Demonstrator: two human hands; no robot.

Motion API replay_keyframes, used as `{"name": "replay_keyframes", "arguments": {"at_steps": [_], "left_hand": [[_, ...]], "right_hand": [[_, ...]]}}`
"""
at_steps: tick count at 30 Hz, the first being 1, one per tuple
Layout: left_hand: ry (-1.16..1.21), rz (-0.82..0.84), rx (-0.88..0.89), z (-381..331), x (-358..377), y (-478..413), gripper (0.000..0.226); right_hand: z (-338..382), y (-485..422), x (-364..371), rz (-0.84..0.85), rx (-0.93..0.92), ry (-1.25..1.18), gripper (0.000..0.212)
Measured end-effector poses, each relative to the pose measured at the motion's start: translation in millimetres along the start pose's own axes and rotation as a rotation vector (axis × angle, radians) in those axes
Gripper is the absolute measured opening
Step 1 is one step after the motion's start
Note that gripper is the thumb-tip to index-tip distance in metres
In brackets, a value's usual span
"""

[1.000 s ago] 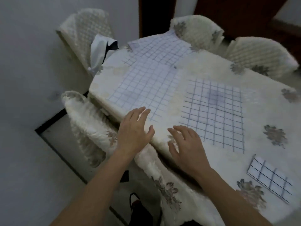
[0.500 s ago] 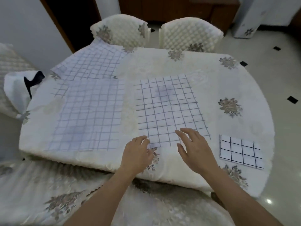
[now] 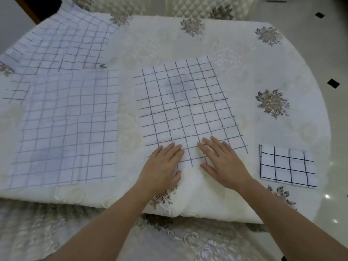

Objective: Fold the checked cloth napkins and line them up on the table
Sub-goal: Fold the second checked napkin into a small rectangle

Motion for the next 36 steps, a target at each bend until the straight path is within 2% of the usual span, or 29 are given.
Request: {"name": "replay_keyframes", "arguments": {"at_steps": [6,19,25,31,36], "left_hand": [[-0.062,0.009,0.03,2.8,9.6,3.1,0.062],[-0.101,-0.078,0.094,-1.1,10.3,2.2,0.049],[0.035,-0.163,0.07,7.2,-0.3,-1.3,0.04],[0.186,-0.172,0.117,22.3,-3.8,22.9,0.033],[0.242,-0.177,0.13,23.3,-9.8,46.3,0.034]], "right_hand": [[-3.7,-0.3,9.7,0.046,-0.043,0.047,0.065],[0.9,2.1,10.4,-0.111,-0.032,0.091,0.057],[2.5,4.2,12.3,-0.101,-0.031,0.077,0.069],[1.8,10.5,10.6,-0.175,-0.039,0.034,0.051],[12.4,32.2,8.5,-0.258,-0.075,0.001,0.045]]}}
Point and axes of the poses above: each hand's wrist, its own y-axis away from the middle knuckle, its own x-axis out of the palm, z = x × y, the point moved 8 cm from there along -y, towards the middle knuckle, and after that the axes turned 4 degrees about -z, right-handed, at the moved point
